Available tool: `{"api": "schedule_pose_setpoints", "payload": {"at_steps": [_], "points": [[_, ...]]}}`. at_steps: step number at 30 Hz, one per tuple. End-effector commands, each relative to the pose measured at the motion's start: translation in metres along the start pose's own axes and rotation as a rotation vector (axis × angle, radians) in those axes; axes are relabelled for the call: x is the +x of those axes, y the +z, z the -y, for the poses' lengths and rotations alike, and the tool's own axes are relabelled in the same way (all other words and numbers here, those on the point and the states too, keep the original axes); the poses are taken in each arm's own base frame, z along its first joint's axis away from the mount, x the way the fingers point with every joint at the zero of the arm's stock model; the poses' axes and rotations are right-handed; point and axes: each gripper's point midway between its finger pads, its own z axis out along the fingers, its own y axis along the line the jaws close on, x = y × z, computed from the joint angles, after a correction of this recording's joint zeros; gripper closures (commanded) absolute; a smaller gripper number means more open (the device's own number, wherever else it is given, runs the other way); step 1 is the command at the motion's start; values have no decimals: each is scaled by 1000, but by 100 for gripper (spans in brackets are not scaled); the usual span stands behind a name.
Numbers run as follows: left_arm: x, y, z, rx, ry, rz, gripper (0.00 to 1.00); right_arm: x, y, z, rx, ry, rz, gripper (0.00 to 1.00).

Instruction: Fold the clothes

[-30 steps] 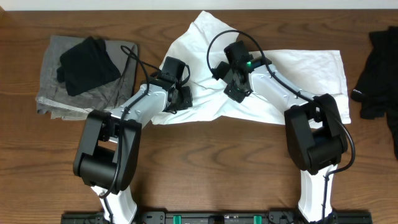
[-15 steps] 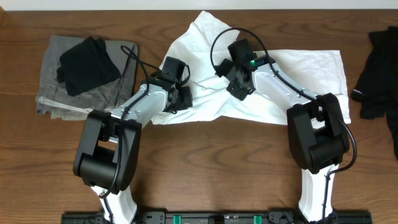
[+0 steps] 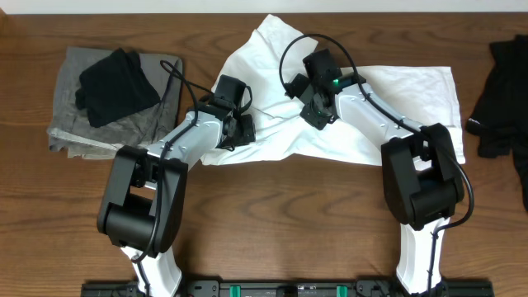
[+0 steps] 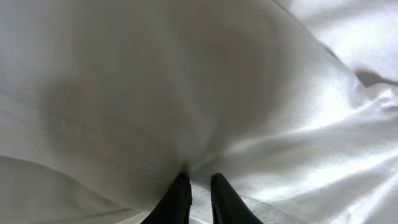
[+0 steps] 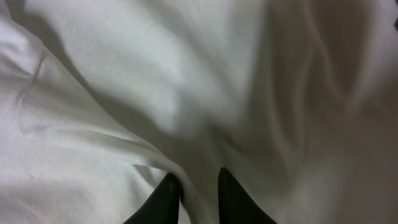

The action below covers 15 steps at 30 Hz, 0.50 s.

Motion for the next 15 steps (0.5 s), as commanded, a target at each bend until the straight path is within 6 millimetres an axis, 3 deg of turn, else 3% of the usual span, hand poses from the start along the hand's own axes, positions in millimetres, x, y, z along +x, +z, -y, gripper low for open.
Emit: {"api": "schedule_pose_setpoints", "payload": {"at_steps": [1, 15], "points": [[11, 9, -13, -44, 1, -32, 85, -1, -3, 20, 33, 39, 16, 78], [11, 9, -13, -44, 1, -32, 85, -6, -3, 22, 16, 49, 51, 72]]}}
